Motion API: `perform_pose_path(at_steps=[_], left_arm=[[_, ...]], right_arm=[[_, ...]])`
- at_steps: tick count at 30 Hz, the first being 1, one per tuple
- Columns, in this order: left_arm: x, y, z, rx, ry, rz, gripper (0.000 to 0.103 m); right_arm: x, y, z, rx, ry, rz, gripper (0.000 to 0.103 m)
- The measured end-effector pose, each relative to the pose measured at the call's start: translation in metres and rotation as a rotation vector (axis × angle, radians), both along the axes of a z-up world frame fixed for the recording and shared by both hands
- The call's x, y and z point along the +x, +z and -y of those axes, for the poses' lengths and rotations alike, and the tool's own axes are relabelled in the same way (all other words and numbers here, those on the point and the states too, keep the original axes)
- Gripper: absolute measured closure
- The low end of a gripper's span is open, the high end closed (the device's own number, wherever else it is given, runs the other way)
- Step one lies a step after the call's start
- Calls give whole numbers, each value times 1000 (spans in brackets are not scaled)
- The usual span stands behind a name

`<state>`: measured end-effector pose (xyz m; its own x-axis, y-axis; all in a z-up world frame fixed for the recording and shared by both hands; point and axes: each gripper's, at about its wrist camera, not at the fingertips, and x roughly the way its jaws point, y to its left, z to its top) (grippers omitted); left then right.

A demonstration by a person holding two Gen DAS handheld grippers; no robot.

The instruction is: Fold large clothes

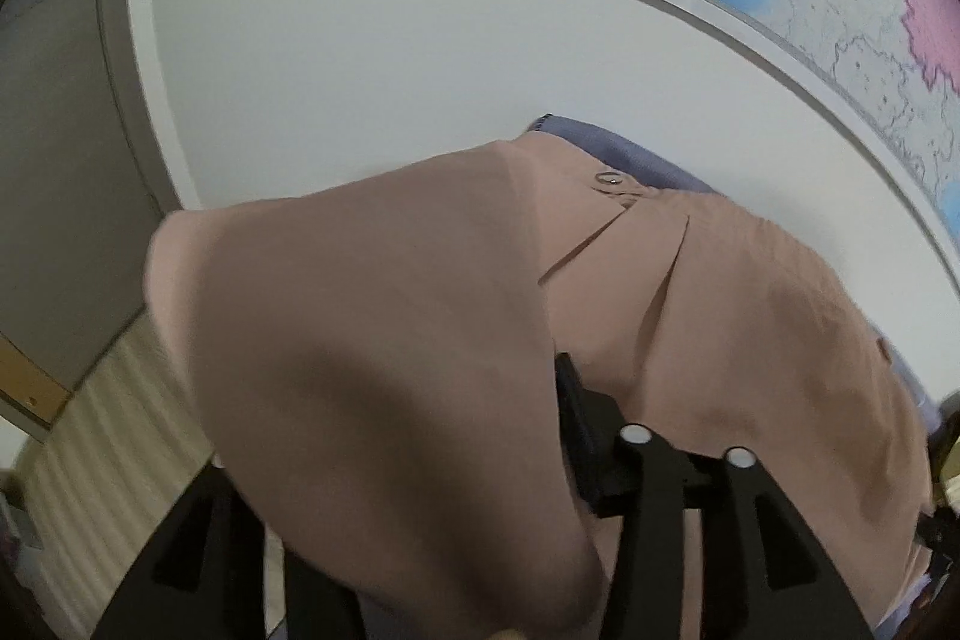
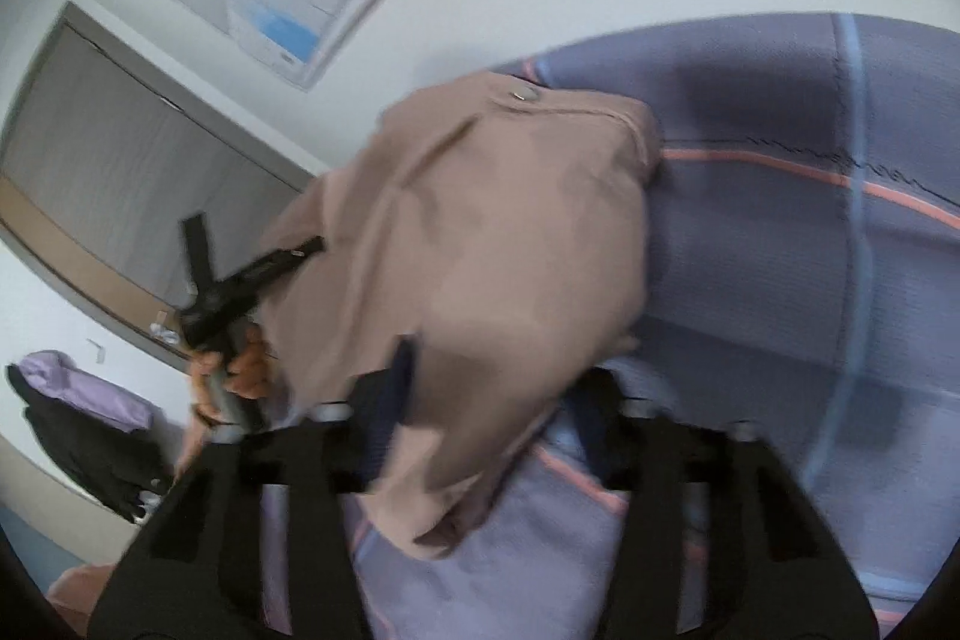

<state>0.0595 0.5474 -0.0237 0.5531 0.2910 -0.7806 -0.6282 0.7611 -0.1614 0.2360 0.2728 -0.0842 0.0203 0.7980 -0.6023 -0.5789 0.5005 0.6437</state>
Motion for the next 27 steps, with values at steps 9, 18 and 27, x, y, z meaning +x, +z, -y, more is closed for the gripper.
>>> perform_pose_path(at_steps=[9,18,27], left_arm=[[-31,31,18,147,52,-59,26],[-60,64,65,279,1,78,18],[-42,37,129,243,-247,67,18]], right_arm=[[6,-7,-59,-85,20,39,93],[-11,23,-34,-161,-60,182,42],[-43,60,-38,-124,-61,388,41]])
